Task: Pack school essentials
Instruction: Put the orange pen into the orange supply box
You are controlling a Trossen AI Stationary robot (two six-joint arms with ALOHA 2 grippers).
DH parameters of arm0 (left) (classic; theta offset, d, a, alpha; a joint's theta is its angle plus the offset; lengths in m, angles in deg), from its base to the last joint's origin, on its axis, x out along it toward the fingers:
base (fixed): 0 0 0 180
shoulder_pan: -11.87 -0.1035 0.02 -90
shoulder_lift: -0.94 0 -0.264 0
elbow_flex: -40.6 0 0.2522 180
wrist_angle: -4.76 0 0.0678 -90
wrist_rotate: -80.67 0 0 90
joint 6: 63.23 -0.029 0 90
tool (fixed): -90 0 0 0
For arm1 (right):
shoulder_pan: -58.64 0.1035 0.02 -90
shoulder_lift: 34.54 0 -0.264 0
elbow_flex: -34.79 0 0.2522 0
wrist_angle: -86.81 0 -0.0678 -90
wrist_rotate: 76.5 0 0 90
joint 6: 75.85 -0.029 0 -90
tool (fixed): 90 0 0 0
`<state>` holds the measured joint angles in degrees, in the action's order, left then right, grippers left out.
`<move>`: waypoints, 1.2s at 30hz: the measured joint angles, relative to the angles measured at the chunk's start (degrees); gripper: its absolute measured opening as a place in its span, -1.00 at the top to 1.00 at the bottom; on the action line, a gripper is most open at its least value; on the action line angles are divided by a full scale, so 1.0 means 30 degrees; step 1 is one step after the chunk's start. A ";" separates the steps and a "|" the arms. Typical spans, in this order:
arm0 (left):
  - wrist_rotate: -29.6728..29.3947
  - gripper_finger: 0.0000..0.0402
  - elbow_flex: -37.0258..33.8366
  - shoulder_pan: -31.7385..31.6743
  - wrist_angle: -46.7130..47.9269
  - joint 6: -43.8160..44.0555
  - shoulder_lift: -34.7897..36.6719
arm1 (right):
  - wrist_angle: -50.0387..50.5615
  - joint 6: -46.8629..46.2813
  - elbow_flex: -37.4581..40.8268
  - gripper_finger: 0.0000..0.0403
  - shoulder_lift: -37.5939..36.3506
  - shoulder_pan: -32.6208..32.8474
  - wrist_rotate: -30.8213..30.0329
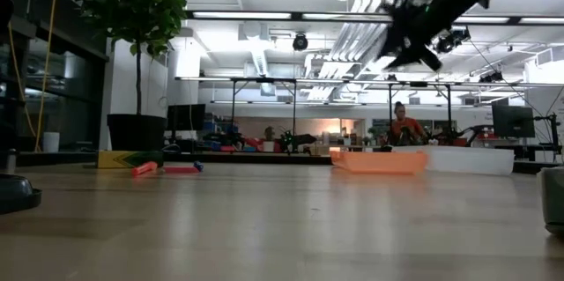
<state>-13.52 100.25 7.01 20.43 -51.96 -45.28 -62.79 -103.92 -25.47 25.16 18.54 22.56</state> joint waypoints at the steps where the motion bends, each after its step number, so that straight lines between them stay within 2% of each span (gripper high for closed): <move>1: -0.0011 1.00 0.0000 0.0004 -0.0003 0.0000 0.0000 | -0.1813 -0.0242 0.0835 0.39 -0.0755 0.0782 0.0528; 4: -0.0577 1.00 0.0000 0.0007 0.0000 0.0000 0.0000 | -0.5738 -0.0115 0.2630 0.39 -0.2388 0.3145 0.1606; 8: -0.0993 1.00 0.0000 0.0000 -0.0007 -0.0387 0.0007 | -0.8186 0.2051 0.3142 0.39 -0.3279 0.6314 0.1615; 16: -0.0839 1.00 0.0000 0.0000 -0.0013 -0.2122 0.0291 | -0.9379 0.5704 0.1356 0.39 -0.3075 1.0346 0.0930; 20: -0.0843 1.00 0.0000 0.0000 -0.0014 -0.2171 0.0646 | -0.9401 0.6858 0.0859 0.52 -0.3031 1.1180 0.0050; 26: -0.0831 1.00 0.0000 0.0000 -0.0014 -0.1860 0.1067 | -0.9345 0.7021 0.0844 0.95 -0.3001 1.1303 0.0164; 36: -0.0816 1.00 0.0000 0.0000 -0.0007 -0.2033 0.1064 | -0.9332 0.7320 0.0844 0.98 -0.2893 1.1303 0.0224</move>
<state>-15.96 100.25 7.01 20.41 -58.06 -42.09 -90.79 -81.96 -22.94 16.49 52.44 23.23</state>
